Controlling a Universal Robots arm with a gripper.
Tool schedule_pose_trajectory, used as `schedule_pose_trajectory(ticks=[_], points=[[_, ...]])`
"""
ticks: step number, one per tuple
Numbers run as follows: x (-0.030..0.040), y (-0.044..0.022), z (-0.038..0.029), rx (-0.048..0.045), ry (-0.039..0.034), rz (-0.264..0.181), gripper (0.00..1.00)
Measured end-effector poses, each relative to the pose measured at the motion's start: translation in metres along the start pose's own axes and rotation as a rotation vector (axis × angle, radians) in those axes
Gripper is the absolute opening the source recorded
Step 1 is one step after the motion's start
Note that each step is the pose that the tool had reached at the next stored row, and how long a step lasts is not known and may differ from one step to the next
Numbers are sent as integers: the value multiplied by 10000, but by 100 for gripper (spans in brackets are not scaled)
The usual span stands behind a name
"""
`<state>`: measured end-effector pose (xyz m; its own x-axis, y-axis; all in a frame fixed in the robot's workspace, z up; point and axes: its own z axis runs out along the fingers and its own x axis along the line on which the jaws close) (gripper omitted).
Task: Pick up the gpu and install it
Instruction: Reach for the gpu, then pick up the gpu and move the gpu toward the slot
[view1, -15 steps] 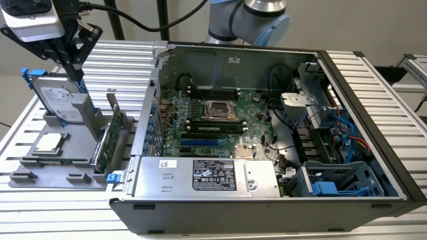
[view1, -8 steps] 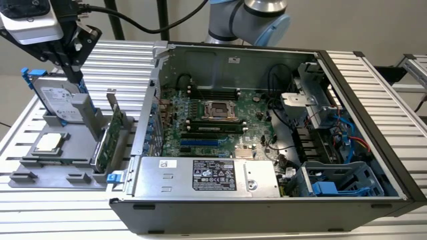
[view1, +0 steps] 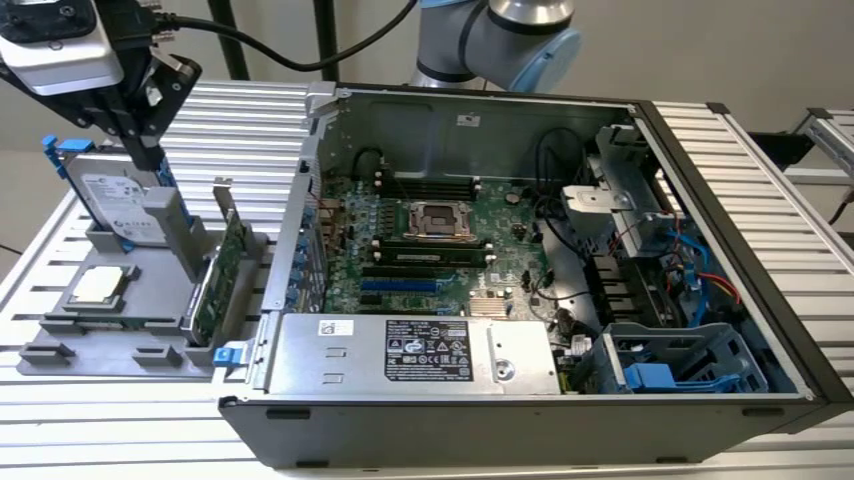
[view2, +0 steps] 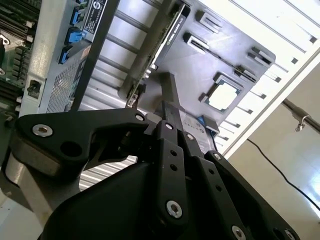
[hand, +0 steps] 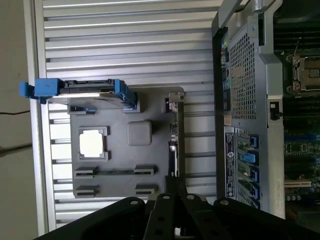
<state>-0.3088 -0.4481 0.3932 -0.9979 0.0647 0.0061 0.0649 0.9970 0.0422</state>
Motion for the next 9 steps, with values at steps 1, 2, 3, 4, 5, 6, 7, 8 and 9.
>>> schedule_pose_trajectory(ticks=[1,2,3,4,5,6,7,8,9], points=[[0,-7,0,0,2,0,0],[-1,-15,0,0,4,0,0],[-2,-22,0,1,6,-1,0],[-3,-27,0,1,6,-2,0],[-5,-32,0,0,7,-5,0],[-9,-37,0,0,7,-9,0],[-14,-43,-1,1,8,-14,0],[-20,-49,-1,1,9,-21,0],[-26,-54,-1,1,9,-28,0]])
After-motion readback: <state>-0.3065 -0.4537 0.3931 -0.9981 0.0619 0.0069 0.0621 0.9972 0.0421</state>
